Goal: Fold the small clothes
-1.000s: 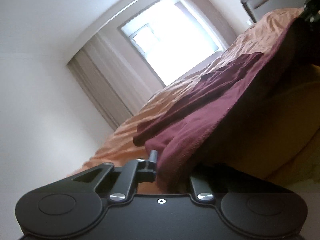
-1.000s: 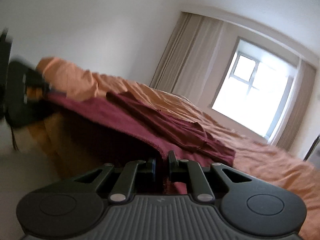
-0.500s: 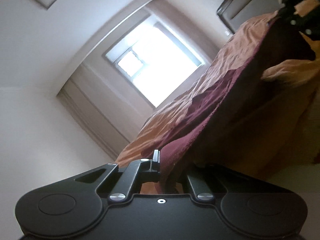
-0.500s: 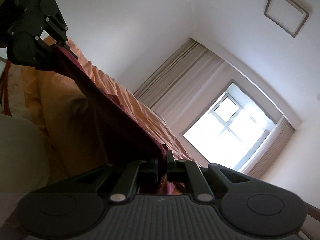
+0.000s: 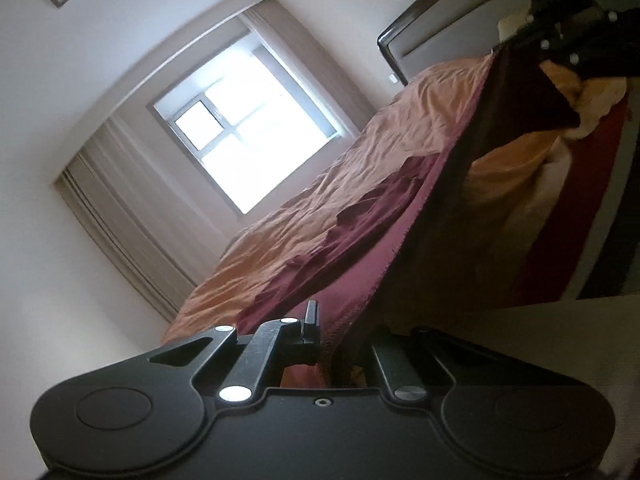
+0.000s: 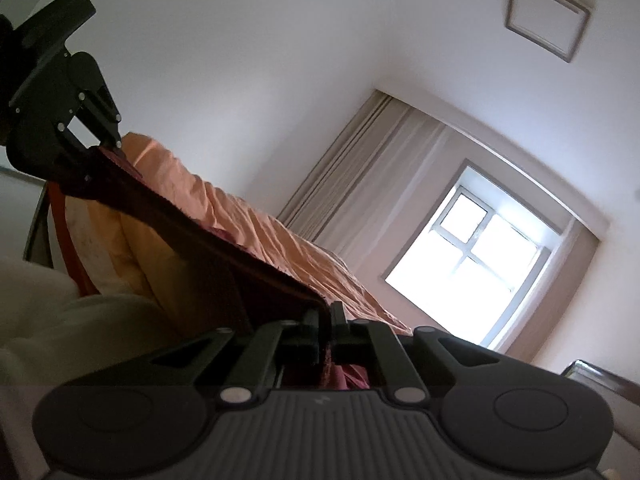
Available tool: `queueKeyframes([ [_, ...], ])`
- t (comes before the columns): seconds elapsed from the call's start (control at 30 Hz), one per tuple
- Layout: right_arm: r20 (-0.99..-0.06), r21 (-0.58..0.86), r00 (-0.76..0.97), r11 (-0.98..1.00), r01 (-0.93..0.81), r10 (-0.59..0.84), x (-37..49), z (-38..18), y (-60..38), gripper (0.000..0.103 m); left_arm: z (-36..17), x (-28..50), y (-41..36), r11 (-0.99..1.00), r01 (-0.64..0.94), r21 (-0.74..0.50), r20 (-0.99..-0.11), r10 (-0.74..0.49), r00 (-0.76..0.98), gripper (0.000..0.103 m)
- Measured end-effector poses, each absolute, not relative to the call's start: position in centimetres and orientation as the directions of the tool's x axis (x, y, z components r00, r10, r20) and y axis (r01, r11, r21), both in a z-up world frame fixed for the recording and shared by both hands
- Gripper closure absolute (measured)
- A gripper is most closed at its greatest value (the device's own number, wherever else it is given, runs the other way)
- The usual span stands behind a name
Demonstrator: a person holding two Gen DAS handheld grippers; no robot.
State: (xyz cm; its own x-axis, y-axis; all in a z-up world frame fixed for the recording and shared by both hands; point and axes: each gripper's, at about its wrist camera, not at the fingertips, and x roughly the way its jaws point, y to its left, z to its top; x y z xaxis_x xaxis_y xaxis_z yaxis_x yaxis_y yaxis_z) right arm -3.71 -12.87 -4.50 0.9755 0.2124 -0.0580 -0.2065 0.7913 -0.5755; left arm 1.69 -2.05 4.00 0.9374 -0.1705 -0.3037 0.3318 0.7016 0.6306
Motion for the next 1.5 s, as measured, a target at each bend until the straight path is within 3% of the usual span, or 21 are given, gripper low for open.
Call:
queueKeyframes([
  [0.4,-0.041,-0.584,0.980,0.791,-0.181,0.194,-2.9,-5.1,-12.4,0.098,5.4,2.3,-2.2,0.712,0.323,0.624,-0.299,-0.164,0.940,0.100],
  [0.7,0.004,-0.591,0.977,0.788,-0.170,0.213,4.1,0.3,-13.0,0.097,10.8,9.5,-2.7,0.723,0.386,0.573,-0.302,-0.252,0.919,0.100],
  [0.8,-0.002,-0.598,0.976,0.782,-0.175,0.217,8.5,2.3,-13.5,0.097,12.1,13.3,-2.7,0.701,0.354,0.619,-0.273,-0.231,0.934,0.100],
  [1.07,-0.080,-0.574,0.975,0.790,-0.216,0.208,21.8,3.9,-14.7,0.098,12.6,25.7,-1.8,0.702,0.360,0.614,-0.308,-0.207,0.929,0.099],
  [1.37,-0.276,-0.472,0.946,0.834,-0.287,0.170,36.7,0.2,-15.6,0.097,7.4,40.5,-0.8,0.684,0.454,0.571,-0.450,-0.201,0.870,0.098],
  [1.5,-0.357,-0.449,0.922,0.838,-0.311,0.151,41.4,-2.3,-15.9,0.097,4.9,45.4,0.7,0.715,0.490,0.499,-0.515,-0.210,0.831,0.096],
])
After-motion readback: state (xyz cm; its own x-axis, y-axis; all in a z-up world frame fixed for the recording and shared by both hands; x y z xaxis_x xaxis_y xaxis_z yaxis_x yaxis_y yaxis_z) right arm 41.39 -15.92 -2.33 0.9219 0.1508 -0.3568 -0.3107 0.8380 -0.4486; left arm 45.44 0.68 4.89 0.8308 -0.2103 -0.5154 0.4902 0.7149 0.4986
